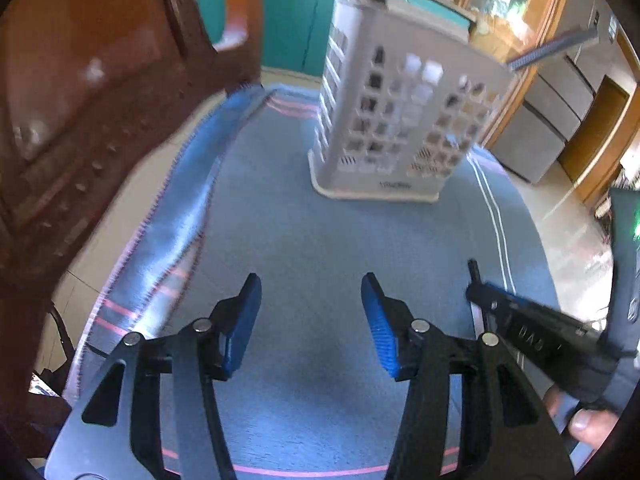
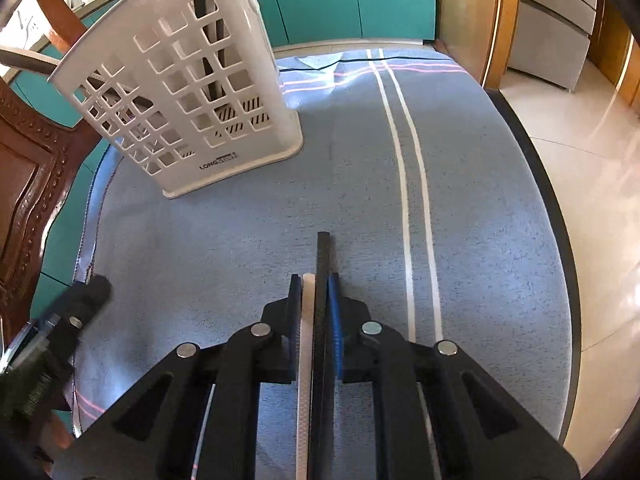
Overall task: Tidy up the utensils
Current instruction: 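Lower right gripper onto a black chopstick while left approaches a light wood chopstick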
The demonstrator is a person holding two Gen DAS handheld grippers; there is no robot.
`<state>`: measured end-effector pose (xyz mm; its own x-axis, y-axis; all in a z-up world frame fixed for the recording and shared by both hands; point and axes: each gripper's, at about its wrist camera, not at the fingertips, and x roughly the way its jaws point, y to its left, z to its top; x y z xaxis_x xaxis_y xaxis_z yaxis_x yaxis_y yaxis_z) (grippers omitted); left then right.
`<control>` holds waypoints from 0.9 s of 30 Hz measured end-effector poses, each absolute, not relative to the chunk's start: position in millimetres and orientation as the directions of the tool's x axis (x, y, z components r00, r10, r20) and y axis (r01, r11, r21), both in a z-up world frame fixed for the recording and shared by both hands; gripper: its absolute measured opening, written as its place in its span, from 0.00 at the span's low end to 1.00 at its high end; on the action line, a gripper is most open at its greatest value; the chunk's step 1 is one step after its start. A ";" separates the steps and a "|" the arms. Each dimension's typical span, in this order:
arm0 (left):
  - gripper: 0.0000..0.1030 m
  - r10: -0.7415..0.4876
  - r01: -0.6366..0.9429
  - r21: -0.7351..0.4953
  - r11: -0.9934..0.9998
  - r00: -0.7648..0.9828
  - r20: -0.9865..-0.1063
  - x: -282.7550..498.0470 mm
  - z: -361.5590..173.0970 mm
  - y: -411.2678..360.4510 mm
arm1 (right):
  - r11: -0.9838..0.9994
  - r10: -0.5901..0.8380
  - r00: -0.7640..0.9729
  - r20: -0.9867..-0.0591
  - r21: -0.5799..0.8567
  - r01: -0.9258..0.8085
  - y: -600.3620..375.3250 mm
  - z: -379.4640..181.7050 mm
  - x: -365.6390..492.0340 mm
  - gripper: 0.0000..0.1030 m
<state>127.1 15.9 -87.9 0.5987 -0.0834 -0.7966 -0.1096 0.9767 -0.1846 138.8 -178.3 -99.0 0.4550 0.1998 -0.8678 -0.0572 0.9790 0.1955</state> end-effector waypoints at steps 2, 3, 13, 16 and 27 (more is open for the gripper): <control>0.54 -0.116 -0.089 -0.200 0.976 0.568 -0.815 129.8 -95.2 11.2 | 0.976 0.210 0.466 -0.859 0.214 -0.045 -181.3 -96.6 137.5 0.14; 0.55 -0.127 -0.083 -0.207 0.975 0.558 -0.820 130.6 -97.7 9.7 | 0.974 0.214 0.478 -0.852 0.223 -0.039 -184.3 -93.2 137.2 0.14; 0.59 -0.317 0.058 -0.331 0.942 0.482 -0.817 140.1 -109.3 -3.1 | 0.968 0.193 0.546 -0.815 0.249 0.030 -219.2 -69.1 128.0 0.15; 0.59 -0.325 0.110 -0.311 0.944 0.476 -0.817 139.6 -111.1 -17.3 | 0.962 0.205 0.538 -0.817 0.269 0.041 -216.8 -69.9 134.1 0.17; 0.59 -0.281 0.106 -0.264 0.959 0.493 -0.823 142.4 -112.5 -26.5 | 0.970 0.234 0.489 -0.840 0.238 -0.054 -191.9 -80.7 147.5 0.24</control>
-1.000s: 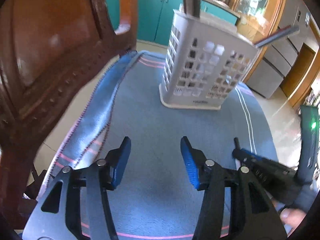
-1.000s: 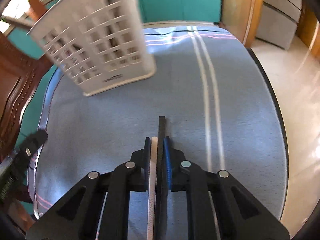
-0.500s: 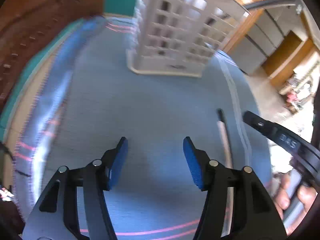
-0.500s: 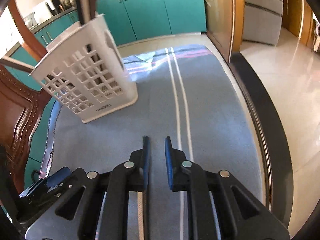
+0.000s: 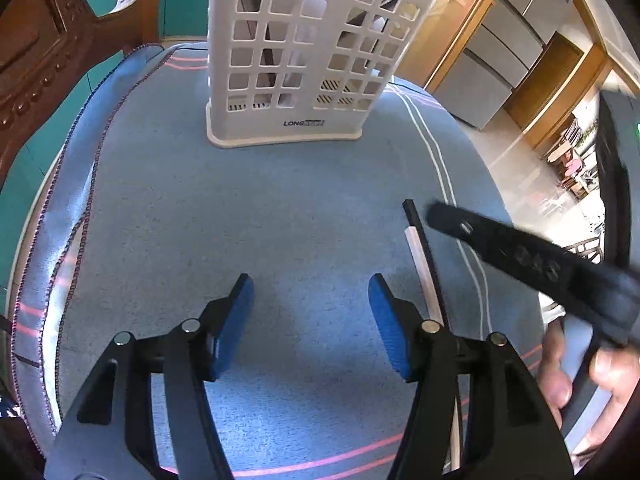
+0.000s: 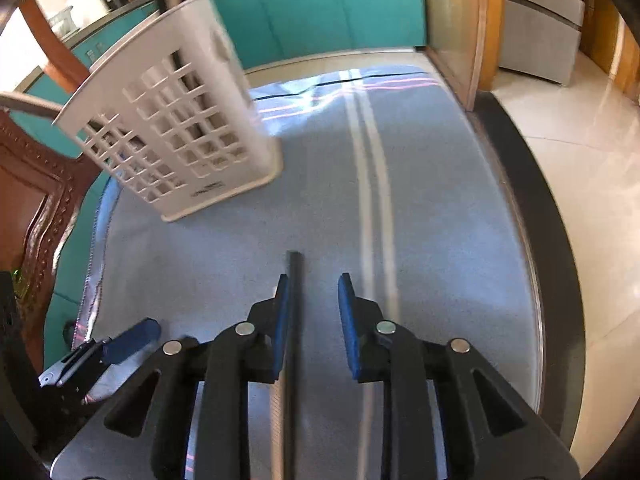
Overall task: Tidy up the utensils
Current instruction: 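Lower right gripper onto a black chopstick while left approaches a light wood chopstick, then close right gripper on the black chopstick while left closes on the light wood one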
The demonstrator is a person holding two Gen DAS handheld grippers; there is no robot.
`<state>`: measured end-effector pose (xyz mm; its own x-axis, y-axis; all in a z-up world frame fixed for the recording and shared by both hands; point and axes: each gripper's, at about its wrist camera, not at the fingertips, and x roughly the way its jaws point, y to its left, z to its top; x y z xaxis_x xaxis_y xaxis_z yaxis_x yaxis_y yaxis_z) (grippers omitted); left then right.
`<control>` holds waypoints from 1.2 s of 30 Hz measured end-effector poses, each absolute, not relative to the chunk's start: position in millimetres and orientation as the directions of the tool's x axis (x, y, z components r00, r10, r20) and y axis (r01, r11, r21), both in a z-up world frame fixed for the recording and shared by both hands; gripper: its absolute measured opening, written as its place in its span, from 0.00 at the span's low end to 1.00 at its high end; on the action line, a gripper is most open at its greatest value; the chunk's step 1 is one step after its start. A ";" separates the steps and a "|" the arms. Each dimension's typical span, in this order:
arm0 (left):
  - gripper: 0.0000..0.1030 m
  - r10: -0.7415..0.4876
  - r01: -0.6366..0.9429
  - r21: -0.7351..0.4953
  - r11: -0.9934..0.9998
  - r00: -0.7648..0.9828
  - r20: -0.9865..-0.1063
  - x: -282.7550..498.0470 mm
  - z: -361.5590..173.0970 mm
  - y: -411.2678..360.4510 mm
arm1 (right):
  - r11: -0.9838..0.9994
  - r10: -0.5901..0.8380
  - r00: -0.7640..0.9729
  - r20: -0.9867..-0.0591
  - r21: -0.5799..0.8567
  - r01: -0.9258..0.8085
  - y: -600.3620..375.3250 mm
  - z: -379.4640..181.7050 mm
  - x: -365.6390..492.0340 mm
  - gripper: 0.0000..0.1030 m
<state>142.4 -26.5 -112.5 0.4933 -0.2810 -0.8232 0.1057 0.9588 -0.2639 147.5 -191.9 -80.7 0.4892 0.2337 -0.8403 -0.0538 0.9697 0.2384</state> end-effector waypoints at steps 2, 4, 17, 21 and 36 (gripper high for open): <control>0.60 -0.274 0.115 -0.251 0.961 0.494 -0.825 140.6 -112.0 -29.8 | 0.972 0.233 0.474 -0.849 0.222 -0.080 -181.4 -83.4 157.7 0.24; 0.60 -0.295 0.130 -0.266 0.955 0.488 -0.821 139.4 -110.7 -32.0 | 0.980 0.197 0.460 -0.866 0.175 -0.091 -173.4 -89.6 164.5 0.21; 0.67 -0.398 0.298 -0.285 0.911 0.453 -0.798 145.5 -108.7 -96.4 | 0.968 0.211 0.459 -0.863 0.249 0.023 -239.3 -90.2 151.6 0.09; 0.43 -0.281 0.316 -0.129 0.940 0.500 -0.819 142.9 -114.7 -118.0 | 0.943 0.256 0.534 -0.806 0.331 0.047 -258.7 -72.2 144.7 0.16; 0.17 -0.129 0.149 -0.063 0.987 0.495 -0.859 160.7 -114.1 -46.0 | 0.978 0.207 0.423 -0.882 0.196 -0.070 -216.5 -90.3 138.6 0.34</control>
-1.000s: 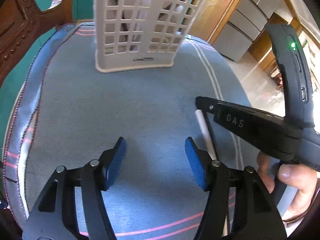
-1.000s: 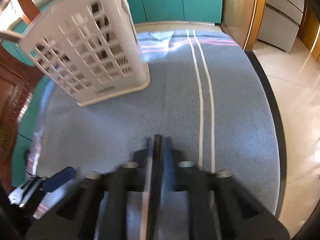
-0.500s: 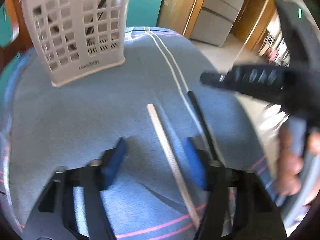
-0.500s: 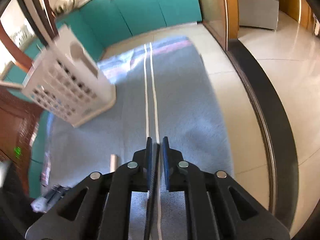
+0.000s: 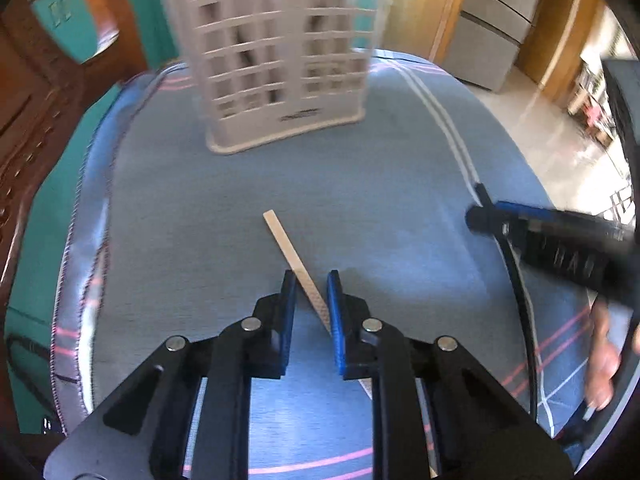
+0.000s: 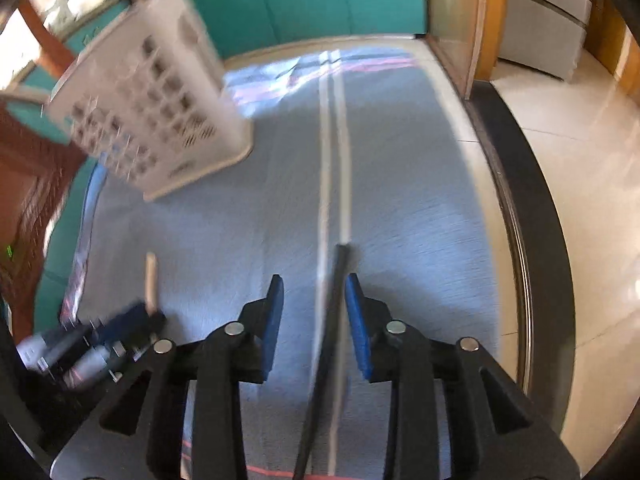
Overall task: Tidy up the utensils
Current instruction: 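Close right gripper on the black chopstick while left closes on the light wood one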
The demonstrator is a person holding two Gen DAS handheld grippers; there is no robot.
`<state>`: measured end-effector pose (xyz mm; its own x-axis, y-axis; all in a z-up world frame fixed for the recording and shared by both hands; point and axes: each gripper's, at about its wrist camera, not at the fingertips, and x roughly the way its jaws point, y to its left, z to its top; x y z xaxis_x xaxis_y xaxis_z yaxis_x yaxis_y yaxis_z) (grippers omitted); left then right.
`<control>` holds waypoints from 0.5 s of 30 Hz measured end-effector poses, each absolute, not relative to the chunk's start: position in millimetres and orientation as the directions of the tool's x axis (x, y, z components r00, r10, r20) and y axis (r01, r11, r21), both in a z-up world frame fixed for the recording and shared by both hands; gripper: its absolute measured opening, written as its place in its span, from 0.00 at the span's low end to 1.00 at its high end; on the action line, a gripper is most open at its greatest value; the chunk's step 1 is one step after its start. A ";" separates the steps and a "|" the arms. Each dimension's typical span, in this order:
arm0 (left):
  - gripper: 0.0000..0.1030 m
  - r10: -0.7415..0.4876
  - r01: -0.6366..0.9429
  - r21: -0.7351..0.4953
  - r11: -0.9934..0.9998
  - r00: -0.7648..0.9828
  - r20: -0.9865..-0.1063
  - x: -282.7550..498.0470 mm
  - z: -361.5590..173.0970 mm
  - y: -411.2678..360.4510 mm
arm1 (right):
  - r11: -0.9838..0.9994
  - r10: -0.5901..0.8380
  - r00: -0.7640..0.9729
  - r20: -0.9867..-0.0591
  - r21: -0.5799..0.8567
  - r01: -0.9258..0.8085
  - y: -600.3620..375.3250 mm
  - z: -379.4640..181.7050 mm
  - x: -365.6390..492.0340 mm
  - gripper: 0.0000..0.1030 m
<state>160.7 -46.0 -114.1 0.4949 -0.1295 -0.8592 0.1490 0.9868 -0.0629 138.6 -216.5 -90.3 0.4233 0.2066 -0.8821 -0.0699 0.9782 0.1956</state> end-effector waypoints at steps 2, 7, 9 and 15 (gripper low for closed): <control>0.17 -0.126 0.123 -0.074 0.990 0.494 -0.860 159.4 -111.6 -36.2 | 0.988 0.151 0.435 -0.888 0.119 -0.100 -202.3 -93.2 138.1 0.34; 0.23 -0.130 0.104 -0.090 0.991 0.494 -0.860 157.0 -109.4 -27.4 | 0.985 0.163 0.448 -0.879 0.115 -0.133 -185.0 -98.0 140.0 0.08; 0.26 -0.134 0.099 -0.097 0.990 0.496 -0.858 154.8 -108.7 -22.7 | 0.982 0.182 0.453 -0.873 0.135 -0.135 -181.4 -99.4 141.3 0.07; 0.35 -0.140 0.081 -0.114 0.990 0.497 -0.856 156.5 -109.3 0.5 | 0.971 0.241 0.450 -0.860 0.219 -0.101 -185.1 -101.0 146.4 0.07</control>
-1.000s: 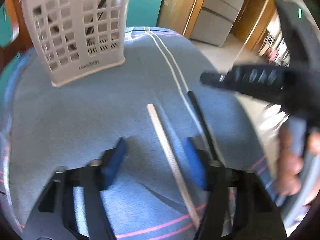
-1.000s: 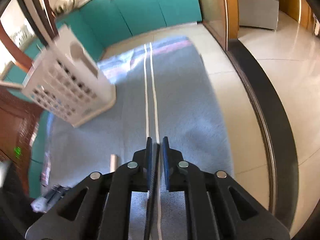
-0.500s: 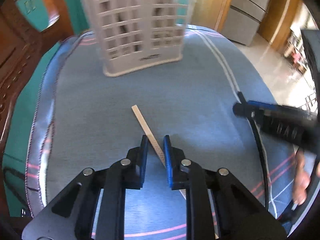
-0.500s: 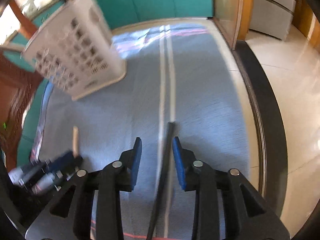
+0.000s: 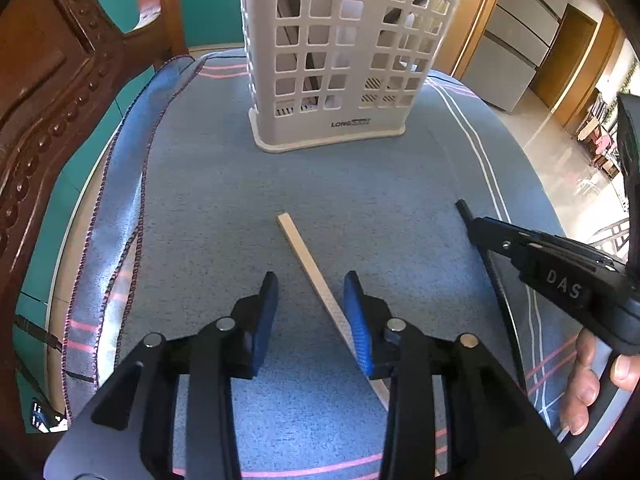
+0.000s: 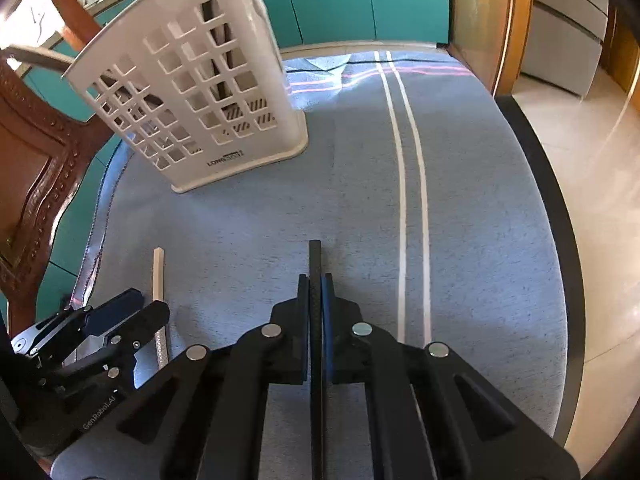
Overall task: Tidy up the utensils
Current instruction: 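Close right gripper on the black chopstick while left closes on the light wood one, then lift both chopsticks over the white holder and open both grippers to drop them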
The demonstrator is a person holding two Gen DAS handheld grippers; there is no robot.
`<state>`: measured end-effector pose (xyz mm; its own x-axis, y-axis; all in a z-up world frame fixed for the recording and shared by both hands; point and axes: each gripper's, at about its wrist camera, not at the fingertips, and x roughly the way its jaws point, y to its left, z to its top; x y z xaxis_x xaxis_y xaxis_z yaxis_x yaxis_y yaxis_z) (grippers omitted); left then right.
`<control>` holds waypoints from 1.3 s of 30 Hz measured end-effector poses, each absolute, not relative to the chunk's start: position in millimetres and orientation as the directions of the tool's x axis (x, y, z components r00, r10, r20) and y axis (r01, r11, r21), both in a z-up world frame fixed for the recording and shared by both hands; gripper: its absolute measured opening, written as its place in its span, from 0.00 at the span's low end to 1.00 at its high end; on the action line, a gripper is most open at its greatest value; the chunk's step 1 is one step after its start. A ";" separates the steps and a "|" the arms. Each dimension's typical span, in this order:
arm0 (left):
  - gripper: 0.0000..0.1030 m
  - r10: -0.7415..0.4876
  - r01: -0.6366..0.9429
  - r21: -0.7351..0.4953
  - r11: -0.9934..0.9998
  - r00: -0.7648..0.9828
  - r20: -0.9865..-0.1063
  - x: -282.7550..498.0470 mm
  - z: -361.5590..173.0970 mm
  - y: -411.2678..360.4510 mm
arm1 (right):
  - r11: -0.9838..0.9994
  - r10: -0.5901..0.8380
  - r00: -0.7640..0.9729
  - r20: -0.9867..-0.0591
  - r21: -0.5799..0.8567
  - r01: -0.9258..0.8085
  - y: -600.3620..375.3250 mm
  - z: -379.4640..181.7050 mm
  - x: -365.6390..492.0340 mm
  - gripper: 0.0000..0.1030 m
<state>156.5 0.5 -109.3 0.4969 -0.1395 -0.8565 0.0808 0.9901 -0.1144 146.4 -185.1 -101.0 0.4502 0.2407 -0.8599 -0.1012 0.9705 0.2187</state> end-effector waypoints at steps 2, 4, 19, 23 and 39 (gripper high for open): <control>0.35 -0.147 0.070 -0.129 0.989 0.498 -0.855 159.1 -110.0 2.8 | 0.970 0.242 0.457 -0.856 0.230 -0.084 -191.1 -100.1 146.7 0.09; 0.35 -0.163 0.056 -0.157 0.986 0.495 -0.853 164.4 -110.7 9.0 | 0.969 0.240 0.478 -0.845 0.236 -0.068 -197.6 -95.2 147.1 0.10; 0.13 -0.166 0.092 -0.139 0.986 0.507 -0.846 161.6 -113.0 -16.4 | 0.986 0.143 0.493 -0.858 0.077 -0.151 -179.3 -88.4 136.7 0.29; 0.12 -0.185 0.116 -0.146 0.982 0.503 -0.844 158.8 -113.0 -17.2 | 0.986 0.141 0.489 -0.861 0.077 -0.148 -180.5 -89.7 137.5 0.30; 0.13 -0.120 0.148 -0.053 0.988 0.493 -0.861 152.8 -112.3 -31.6 | 0.982 0.132 0.467 -0.874 0.053 -0.180 -165.9 -97.5 138.9 0.34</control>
